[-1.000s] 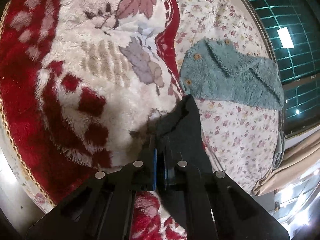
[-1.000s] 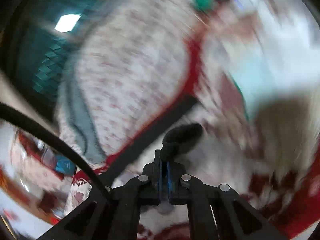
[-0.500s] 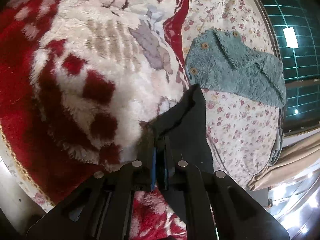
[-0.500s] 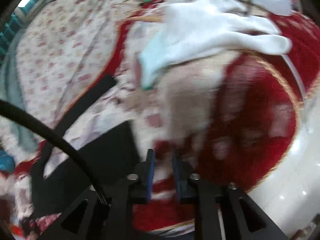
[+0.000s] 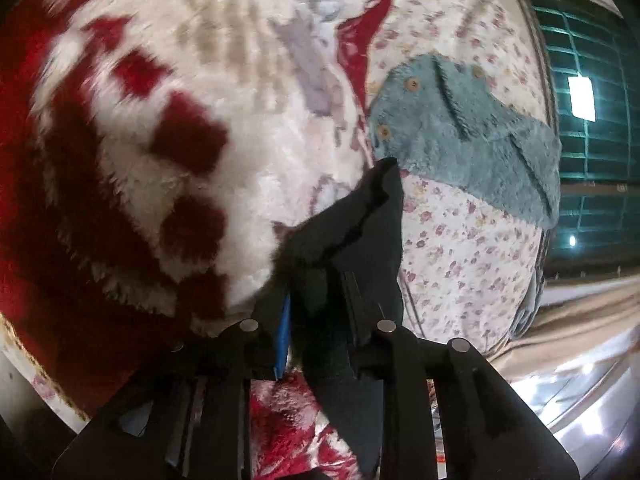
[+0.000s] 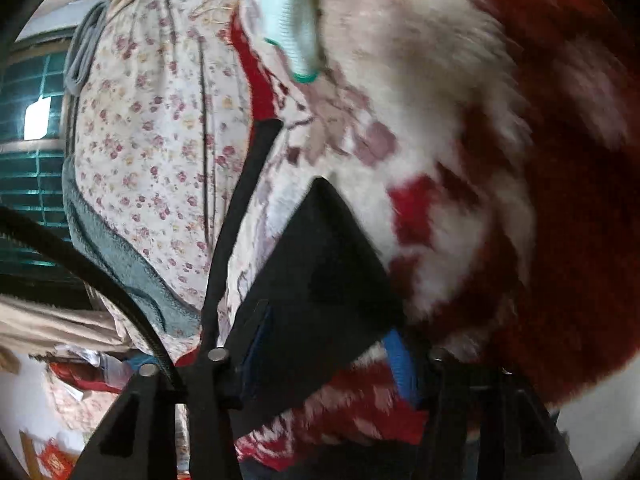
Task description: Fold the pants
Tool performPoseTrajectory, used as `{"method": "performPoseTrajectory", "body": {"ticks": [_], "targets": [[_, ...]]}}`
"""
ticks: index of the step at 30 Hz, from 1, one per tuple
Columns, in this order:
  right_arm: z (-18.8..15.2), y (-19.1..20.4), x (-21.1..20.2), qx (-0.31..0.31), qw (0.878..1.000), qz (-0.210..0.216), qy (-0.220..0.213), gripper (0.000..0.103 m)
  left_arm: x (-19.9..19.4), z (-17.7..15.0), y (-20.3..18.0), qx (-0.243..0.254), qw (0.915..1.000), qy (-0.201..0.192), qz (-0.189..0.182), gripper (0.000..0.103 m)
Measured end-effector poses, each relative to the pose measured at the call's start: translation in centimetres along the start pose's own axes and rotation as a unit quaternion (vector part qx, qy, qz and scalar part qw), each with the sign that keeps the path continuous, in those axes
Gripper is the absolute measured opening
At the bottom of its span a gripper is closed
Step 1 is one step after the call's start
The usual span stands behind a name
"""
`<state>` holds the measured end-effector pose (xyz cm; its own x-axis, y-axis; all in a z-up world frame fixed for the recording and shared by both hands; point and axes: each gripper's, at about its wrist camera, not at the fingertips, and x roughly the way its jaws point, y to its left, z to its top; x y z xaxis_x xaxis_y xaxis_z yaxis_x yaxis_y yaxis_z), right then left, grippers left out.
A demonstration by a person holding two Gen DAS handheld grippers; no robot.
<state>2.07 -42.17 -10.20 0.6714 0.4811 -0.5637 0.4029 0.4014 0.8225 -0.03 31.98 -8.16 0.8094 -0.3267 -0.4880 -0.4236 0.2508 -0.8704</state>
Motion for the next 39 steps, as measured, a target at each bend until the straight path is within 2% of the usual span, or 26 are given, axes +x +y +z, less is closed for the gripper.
{"method": "performPoseTrajectory", "body": {"ticks": [1,2,4,7,10,12,13,15,18,20,21,25,27,29,32,33,34,35,36,37,39], "targets": [[0.2,0.6,0.1,-0.027,1.0,-0.003,0.0,0.005,-0.1,0.0,-0.3,0.014,0.9998,-0.003,0.011,0.008],[0.3,1.6,0.0,-0.057,0.998,-0.021,-0.008,0.004,-0.3,0.0,-0.6,0.025,0.9995,-0.008,0.019,0.007],[0.3,3.9,-0.6,-0.117,0.992,-0.029,-0.023,0.004,-0.7,0.0,-0.9,0.037,0.999,-0.014,0.02,0.005],[0.9,8.4,-1.4,-0.205,0.977,-0.037,-0.046,0.004,-1.2,0.0,-1.3,0.044,0.9983,-0.026,0.029,0.004],[0.9,12.8,-3.7,-0.279,0.956,-0.009,-0.088,0.004,-1.6,0.0,-1.4,0.049,0.9976,-0.036,0.033,0.004],[0.9,13.9,-5.3,-0.303,0.946,0.006,-0.116,0.004,-1.6,0.0,-0.9,0.042,0.9978,-0.036,0.036,0.004],[1.0,13.5,-5.5,-0.3,0.947,0.004,-0.119,0.004,-1.6,0.1,-0.5,0.038,0.998,-0.035,0.037,0.004],[1.3,11.0,-4.5,-0.278,0.954,-0.027,-0.106,0.004,-1.8,0.4,0.4,0.027,0.9982,-0.035,0.04,0.004],[1.5,5.8,-1.2,-0.217,0.971,-0.088,-0.051,0.004,-2.0,0.7,1.7,0.014,0.9986,-0.031,0.041,0.001],[1.0,3.2,0.5,-0.195,0.974,-0.11,-0.021,0.004,-2.4,0.7,1.7,0.02,0.9987,-0.029,0.036,0.001],[0.7,2.6,0.8,-0.189,0.975,-0.111,-0.02,0.004,-2.7,0.6,1.3,0.032,0.9984,-0.032,0.034,0.001],[0.8,1.6,0.1,-0.146,0.984,-0.1,-0.024,0.011,-3.5,0.3,-0.7,0.063,0.9967,-0.039,0.032,0.002],[0.9,2.2,-0.6,-0.131,0.985,-0.114,-0.025,0.021,-3.6,0.1,-2.1,0.076,0.9953,-0.044,0.042,0.002],[0.4,3.7,-2.3,-0.145,0.976,-0.151,-0.059,0.024,-3.6,-0.3,-4.0,0.095,0.9928,-0.054,0.049,0.002],[-0.9,4.9,-5.6,-0.152,0.966,-0.17,-0.119,0.026,-3.7,-1.8,-7.8,0.135,0.9877,-0.068,0.04,0.004],[-1.5,5.6,-6.6,-0.147,0.967,-0.157,-0.14,0.03,-3.5,-2.6,-9.2,0.148,0.9858,-0.071,0.035,0.011],[-2.1,6.1,-7.0,-0.143,0.969,-0.14,-0.148,0.033,-3.4,-3.4,-10.3,0.158,0.9844,-0.07,0.029,0.024],[-3.0,6.9,-7.1,-0.143,0.97,-0.12,-0.153,0.04,-3.0,-4.5,-11.5,0.168,0.9833,-0.069,0.017,0.032],[-4.1,7.9,-6.6,-0.152,0.972,-0.096,-0.149,0.043,-2.6,-5.7,-12.5,0.174,0.9826,-0.065,0.005,0.044],[-4.9,8.7,-6.0,-0.161,0.974,-0.077,-0.14,0.043,-2.0,-6.8,-13.3,0.178,0.9822,-0.06,-0.002,0.047],[-6.9,10.5,-3.3,-0.186,0.977,-0.025,-0.101,0.043,0.1,-9.8,-15.0,0.199,0.9794,-0.036,-0.002,0.047]]}}
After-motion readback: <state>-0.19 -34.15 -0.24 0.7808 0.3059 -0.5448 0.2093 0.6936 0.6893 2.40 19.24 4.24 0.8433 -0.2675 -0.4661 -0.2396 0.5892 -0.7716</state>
